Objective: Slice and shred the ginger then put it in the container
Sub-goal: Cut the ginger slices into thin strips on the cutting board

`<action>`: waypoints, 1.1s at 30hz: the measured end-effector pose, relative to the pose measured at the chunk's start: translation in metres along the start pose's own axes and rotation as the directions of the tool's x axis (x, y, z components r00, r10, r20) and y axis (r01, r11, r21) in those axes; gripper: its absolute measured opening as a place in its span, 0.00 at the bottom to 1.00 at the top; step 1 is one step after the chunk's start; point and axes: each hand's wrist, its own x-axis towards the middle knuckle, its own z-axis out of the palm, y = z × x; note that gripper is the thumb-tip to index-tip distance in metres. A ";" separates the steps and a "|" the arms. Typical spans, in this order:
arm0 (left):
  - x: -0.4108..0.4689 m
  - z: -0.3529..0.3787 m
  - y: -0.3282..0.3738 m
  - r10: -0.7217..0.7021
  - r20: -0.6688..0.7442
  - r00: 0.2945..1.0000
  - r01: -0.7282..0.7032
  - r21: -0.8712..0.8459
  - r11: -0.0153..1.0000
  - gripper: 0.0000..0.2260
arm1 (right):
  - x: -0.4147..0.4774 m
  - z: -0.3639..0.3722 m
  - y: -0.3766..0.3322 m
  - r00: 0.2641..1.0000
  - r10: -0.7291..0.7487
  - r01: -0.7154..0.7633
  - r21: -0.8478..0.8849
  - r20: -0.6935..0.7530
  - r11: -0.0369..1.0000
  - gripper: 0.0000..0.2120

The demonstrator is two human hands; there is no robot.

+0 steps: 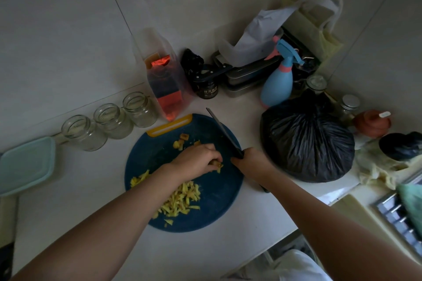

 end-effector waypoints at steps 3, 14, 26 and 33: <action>0.001 0.000 -0.002 0.020 -0.004 1.000 -0.020 0.030 0.999 0.10 | 0.000 0.000 0.001 1.000 0.002 -0.002 -0.021 -0.005 1.000 0.16; 0.008 -0.034 -0.022 -0.201 0.135 0.970 0.241 -0.440 0.865 0.09 | -0.001 -0.002 0.001 1.000 -0.006 0.006 -0.020 -0.002 1.000 0.16; 0.002 -0.022 -0.023 -0.255 0.193 0.947 0.307 -0.326 0.894 0.07 | -0.007 -0.004 0.003 0.999 0.006 -0.007 0.022 0.044 1.000 0.19; -0.012 -0.007 -0.012 -0.617 0.274 0.738 0.619 -0.639 0.456 0.12 | -0.048 0.001 0.014 0.980 0.066 -0.123 0.307 0.188 0.944 0.30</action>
